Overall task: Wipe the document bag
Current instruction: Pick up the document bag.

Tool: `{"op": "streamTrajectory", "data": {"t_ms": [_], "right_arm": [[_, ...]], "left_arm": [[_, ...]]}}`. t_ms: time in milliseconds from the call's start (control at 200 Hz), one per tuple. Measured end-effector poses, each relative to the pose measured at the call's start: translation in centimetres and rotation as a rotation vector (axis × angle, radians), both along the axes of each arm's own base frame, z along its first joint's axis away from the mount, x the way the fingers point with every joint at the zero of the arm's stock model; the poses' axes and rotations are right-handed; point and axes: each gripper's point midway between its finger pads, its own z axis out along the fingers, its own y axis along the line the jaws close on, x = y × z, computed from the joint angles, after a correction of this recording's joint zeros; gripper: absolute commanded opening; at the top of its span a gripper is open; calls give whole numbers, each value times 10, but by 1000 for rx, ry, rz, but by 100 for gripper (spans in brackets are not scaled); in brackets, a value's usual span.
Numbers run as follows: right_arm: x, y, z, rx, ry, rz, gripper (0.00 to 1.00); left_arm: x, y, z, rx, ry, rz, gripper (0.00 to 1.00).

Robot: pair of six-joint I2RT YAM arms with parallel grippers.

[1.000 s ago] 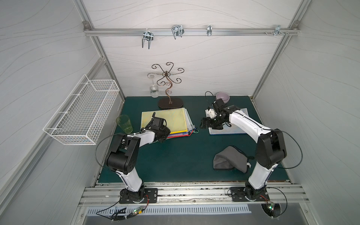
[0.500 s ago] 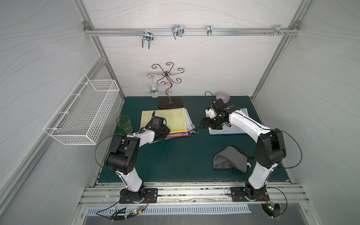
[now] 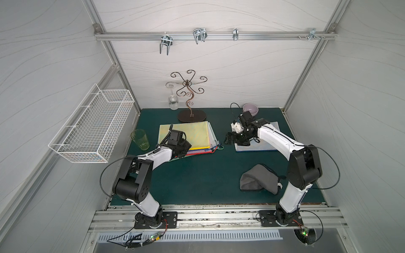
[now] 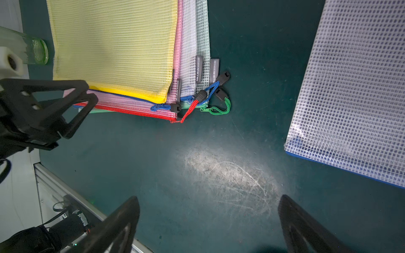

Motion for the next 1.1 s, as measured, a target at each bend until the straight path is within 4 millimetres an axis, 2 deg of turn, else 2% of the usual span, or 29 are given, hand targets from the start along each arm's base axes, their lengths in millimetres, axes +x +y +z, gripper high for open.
{"op": "streamTrajectory", "data": {"t_ms": [235, 750, 966, 1101], "right_arm": [[0, 0, 0, 1, 0, 1, 99], [1, 2, -4, 3, 6, 2, 99], [1, 3, -8, 5, 17, 4, 99], [2, 5, -8, 13, 18, 5, 99]], "left_arm": [[-1, 1, -14, 13, 34, 5, 47], [22, 12, -13, 116, -3, -1, 47], [27, 16, -25, 152, -2, -2, 47], [33, 16, -25, 150, -30, 4, 47]]}}
